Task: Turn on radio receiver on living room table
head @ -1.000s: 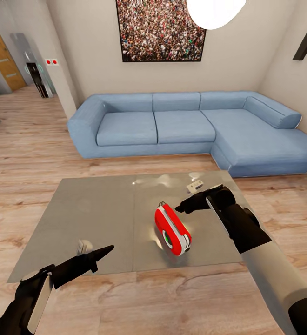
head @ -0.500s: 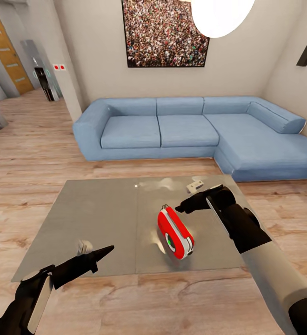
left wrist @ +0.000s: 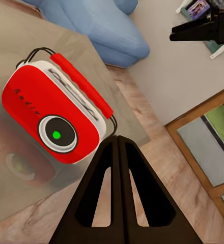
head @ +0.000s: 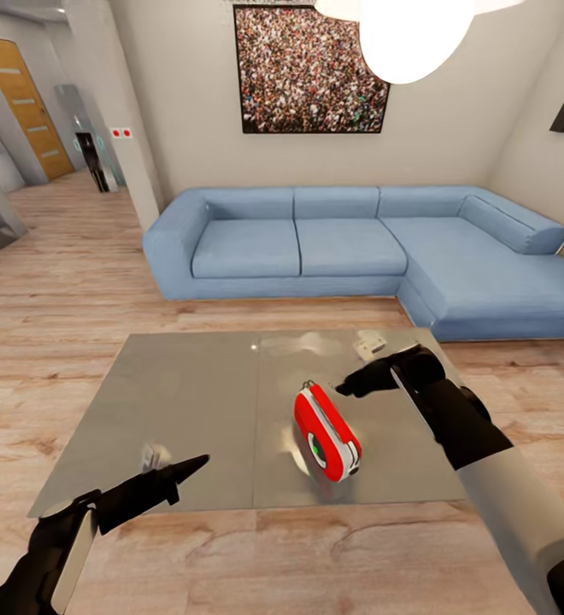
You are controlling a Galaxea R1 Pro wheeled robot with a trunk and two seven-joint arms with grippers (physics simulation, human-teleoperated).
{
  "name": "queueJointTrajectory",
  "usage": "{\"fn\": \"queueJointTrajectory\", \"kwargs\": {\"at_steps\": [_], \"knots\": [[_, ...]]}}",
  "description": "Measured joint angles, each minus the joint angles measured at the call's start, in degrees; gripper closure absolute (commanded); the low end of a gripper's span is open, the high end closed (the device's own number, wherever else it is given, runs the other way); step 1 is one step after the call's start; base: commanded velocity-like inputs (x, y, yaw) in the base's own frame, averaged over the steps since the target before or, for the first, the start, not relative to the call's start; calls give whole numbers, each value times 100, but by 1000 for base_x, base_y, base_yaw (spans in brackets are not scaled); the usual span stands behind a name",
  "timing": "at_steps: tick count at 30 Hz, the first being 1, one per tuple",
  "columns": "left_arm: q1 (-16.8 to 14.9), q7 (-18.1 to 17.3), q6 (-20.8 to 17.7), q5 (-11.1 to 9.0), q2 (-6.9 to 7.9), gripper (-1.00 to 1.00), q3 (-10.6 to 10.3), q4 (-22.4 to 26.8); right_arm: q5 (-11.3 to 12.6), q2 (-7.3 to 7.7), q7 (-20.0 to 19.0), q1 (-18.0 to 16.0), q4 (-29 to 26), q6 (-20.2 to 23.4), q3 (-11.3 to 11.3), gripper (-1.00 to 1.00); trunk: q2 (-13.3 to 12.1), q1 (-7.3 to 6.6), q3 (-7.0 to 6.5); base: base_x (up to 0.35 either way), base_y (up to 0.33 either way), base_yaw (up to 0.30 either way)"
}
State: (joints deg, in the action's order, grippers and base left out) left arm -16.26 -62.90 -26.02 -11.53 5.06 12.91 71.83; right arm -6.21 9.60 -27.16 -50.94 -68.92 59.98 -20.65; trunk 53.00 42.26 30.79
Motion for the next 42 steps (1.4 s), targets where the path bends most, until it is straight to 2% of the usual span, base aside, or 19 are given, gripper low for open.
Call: {"fn": "queueJointTrajectory", "kwargs": {"at_steps": [2, 5, 9, 12, 15, 19, 20, 22, 26, 29, 34, 36, 39, 41, 42], "knots": [[0, -2, 0, 1, 51, 100, -8, -49, 3, 107, 0, 76, 123, 0, 0, -100, 0, 0, -18, 0, 0, 15], [0, -3, 7, 3, 113, 100, -13, -223, 11, 164, -2, 183, 305, 2, 0, -100, 0, 0, -45, 0, 0, 6], [0, -1, 61, 10, 150, 100, -16, -768, 12, 195, -1, 419, 705, 2, 4, -100, 0, 0, -81, 0, 0, 1], [1, 5, 118, 58, 177, 100, -16, -1423, 45, 238, 0, 555, 1294, 1, 7, -100, 0, 0, -107, 0, 0, 0], [0, 6, 415, 218, 212, 100, -16, -2029, 337, 282, 2, 600, 2118, -236, 13, -100, 0, 0, -134, 0, 0, 0], [2, 16, 1085, 519, 229, 100, -17, -3183, 933, 448, 5, 620, 3909, -1256, 3, -100, 0, 0, -169, 0, 0, 0], [1, 21, 1183, 539, 230, 100, -17, -3358, 1003, 452, 6, 619, 4174, -1420, 1, -100, 0, 0, -179, 0, 0, 0], [2, 47, 1593, 593, 233, 100, -18, -3977, 1121, 434, 12, 622, 5118, -2054, -13, -100, 0, 0, -196, 0, 0, 0], [1, 217, 2066, 620, 250, 100, -26, -4799, 1214, 359, 109, 622, 6400, -2978, -26, -100, 0, 0, -232, 0, 0, 0], [1, 445, 2166, 629, 249, 100, -53, -5160, 1239, 255, 253, 646, 6852, -3305, -20, -100, 0, 0, -260, 0, 0, 0], [0, 835, 2209, 815, 209, 100, -92, -5652, 1257, -1, 777, 708, 7046, -3486, -16, -100, 0, 0, -305, 0, 0, 0], [1, 918, 2235, 957, 213, 100, -94, -5892, 1261, -95, 1020, 906, 7065, -3619, -22, -100, 0, 0, -322, 0, 0, 0], [1, 992, 2336, 1060, 225, 100, -96, -6281, 1266, -148, 1227, 1284, 7074, -3819, -24, -100, 0, 0, -349, 0, 0, 0], [0, 1137, 2413, 1086, 230, 100, -94, -6488, 1286, -167, 1361, 1484, 7075, -3894, -20, -100, 0, 0, -367, 0, 0, 0], [1, 1319, 2450, 1099, 226, 100, -101, -6602, 1340, -174, 1455, 1592, 7076, -3930, -21, -100, 0, 0, -376, 0, 0, 0]]}}
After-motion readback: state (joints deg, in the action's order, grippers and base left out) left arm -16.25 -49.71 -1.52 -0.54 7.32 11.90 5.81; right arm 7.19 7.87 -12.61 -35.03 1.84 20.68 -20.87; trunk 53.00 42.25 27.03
